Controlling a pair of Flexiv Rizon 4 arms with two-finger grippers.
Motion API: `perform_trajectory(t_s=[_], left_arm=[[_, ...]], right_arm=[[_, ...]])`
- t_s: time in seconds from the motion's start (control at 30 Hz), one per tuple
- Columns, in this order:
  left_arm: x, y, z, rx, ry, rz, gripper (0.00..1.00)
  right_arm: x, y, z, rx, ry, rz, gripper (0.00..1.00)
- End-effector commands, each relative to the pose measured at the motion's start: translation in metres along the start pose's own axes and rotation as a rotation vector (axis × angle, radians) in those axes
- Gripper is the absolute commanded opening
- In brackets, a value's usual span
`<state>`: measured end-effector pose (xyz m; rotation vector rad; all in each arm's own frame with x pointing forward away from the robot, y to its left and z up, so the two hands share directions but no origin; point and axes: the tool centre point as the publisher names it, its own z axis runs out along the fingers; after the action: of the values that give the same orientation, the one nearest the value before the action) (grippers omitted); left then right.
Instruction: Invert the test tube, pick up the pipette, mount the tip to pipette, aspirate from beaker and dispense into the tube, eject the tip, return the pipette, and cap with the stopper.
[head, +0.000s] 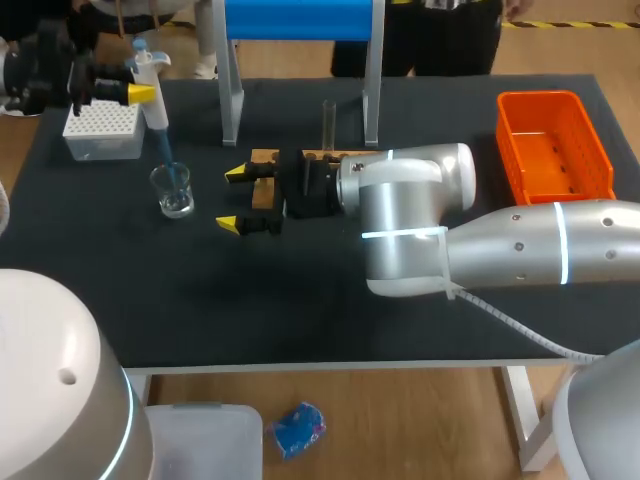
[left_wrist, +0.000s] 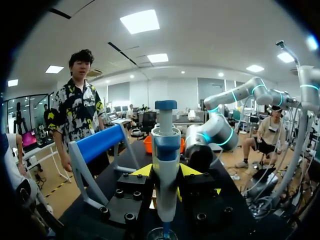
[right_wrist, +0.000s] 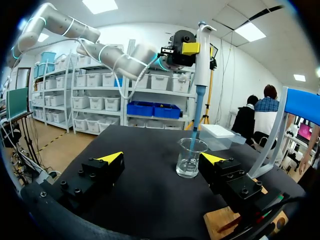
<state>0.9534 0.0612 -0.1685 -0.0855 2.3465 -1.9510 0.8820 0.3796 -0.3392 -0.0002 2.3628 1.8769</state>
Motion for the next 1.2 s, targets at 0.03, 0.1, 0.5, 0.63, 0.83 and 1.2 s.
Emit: perform_trajectory(t_s=[0.03, 0.1, 0.5, 0.63, 0.83, 1.2], left_arm=[[-0.003, 0.005, 0.0, 0.008, 0.007, 0.0, 0.0], [-0.003, 0.007, 0.0, 0.009, 0.007, -0.002, 0.0], [-0.002, 0.02, 0.002, 0.021, 0.004, -0.017, 0.0], [-0.002, 0.024, 0.002, 0.026, 0.003, -0.021, 0.0], [-0.003, 0.029, 0.002, 0.029, 0.002, -0.027, 0.0], [-0.004, 0.033, 0.0, 0.019, -0.003, -0.029, 0.0]], right_arm=[[0.001, -0.001, 0.0, -0.002, -0.003, -0.001, 1.0], [0.001, -0.001, 0.0, -0.002, -0.003, -0.001, 1.0], [0.001, -0.001, 0.0, -0.002, -0.003, -0.001, 1.0], [0.001, -0.001, 0.0, -0.002, -0.003, -0.001, 1.0], [0.001, -0.001, 0.0, -0.002, -0.003, -0.001, 1.0], [0.001, -0.001, 0.0, -0.002, -0.003, -0.001, 1.0]])
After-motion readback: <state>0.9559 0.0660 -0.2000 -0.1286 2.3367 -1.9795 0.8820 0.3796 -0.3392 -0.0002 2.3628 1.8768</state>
